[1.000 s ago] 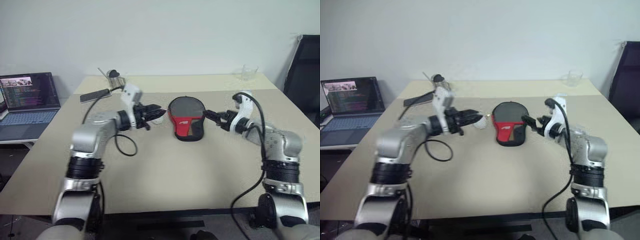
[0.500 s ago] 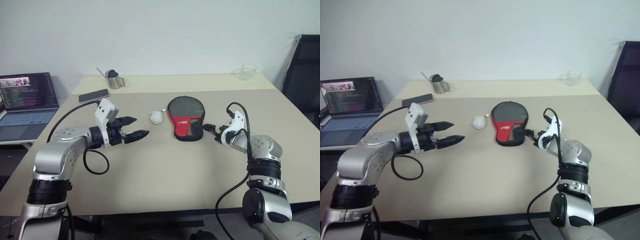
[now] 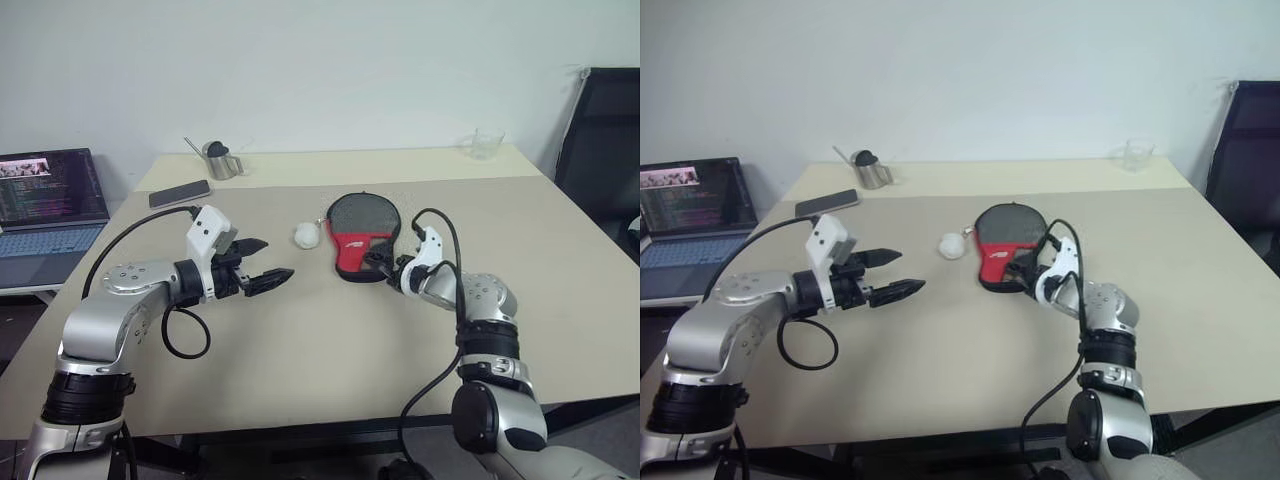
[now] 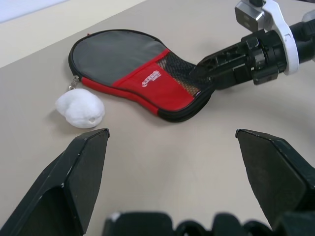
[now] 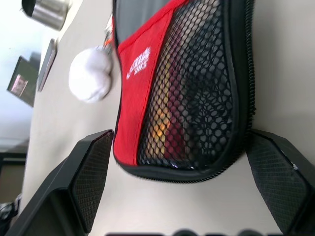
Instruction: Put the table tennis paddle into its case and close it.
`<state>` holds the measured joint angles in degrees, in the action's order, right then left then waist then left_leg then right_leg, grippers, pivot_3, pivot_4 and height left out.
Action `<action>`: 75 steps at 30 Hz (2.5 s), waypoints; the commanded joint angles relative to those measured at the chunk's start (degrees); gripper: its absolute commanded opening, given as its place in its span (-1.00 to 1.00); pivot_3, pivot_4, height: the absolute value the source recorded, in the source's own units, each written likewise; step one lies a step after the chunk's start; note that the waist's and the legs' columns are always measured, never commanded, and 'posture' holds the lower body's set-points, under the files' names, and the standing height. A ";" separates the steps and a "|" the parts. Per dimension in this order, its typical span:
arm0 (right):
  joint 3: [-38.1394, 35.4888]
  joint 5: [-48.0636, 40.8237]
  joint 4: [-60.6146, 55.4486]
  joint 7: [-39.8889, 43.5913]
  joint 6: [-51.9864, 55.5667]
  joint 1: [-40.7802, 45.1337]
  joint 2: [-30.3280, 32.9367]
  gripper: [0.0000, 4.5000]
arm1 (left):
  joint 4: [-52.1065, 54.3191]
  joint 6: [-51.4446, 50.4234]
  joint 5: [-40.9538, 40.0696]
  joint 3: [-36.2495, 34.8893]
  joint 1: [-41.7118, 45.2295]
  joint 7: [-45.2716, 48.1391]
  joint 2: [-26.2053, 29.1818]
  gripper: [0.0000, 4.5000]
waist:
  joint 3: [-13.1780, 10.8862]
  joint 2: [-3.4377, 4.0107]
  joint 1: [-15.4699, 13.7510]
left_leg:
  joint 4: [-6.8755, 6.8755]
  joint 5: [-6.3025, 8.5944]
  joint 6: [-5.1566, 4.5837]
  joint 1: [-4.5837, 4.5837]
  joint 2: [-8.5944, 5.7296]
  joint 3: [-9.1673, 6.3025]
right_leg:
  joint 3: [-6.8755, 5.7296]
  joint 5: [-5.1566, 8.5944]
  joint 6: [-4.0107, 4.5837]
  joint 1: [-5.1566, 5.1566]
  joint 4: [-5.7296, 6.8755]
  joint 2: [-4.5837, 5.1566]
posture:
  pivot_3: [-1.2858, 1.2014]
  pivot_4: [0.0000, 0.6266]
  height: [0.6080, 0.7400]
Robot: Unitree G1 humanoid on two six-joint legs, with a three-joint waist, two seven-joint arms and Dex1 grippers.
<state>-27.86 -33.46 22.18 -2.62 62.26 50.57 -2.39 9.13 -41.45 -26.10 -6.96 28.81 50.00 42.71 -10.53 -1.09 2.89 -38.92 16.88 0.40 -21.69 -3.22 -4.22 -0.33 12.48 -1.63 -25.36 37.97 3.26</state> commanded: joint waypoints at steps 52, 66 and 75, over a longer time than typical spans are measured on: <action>-2.26 -6.41 10.39 -7.50 -10.89 3.53 -2.98 -0.99 | 1.60 3.61 1.13 3.52 1.63 -2.22 -1.47 1.00 | 0.00 0.01 0.35 | 0.06 0.00 -0.01 0.04 0.04 -0.01 | 0.01 -0.03 0.05 0.03 -0.03 -0.04 | 0.03 -0.52 1.00; 1.39 -12.35 -10.69 -3.94 15.93 -8.13 3.50 -0.99 | -0.31 4.27 1.96 4.89 3.01 -0.75 -1.25 1.00 | 0.00 0.01 -0.63 | 0.10 0.01 -0.02 -0.12 0.04 -0.08 | -0.08 -0.02 0.05 0.02 -0.28 -0.03 | 0.03 -0.52 1.00; 3.37 -15.04 -23.35 2.49 30.13 -16.75 11.78 -0.99 | -4.39 6.33 3.11 7.69 6.22 1.01 -3.62 1.00 | 0.00 0.00 -1.10 | 0.10 0.02 -0.04 -0.11 0.03 -0.08 | -0.15 -0.02 0.04 0.06 -0.31 -0.04 | 0.03 -0.52 1.00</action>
<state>-25.58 -47.17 0.92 -1.07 89.29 35.58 8.33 4.60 -36.72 -23.43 1.27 33.61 50.55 38.84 -10.54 -1.08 1.79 -38.81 16.90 0.36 -21.80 -3.19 -4.30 -0.48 12.46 -1.59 -25.31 37.66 3.20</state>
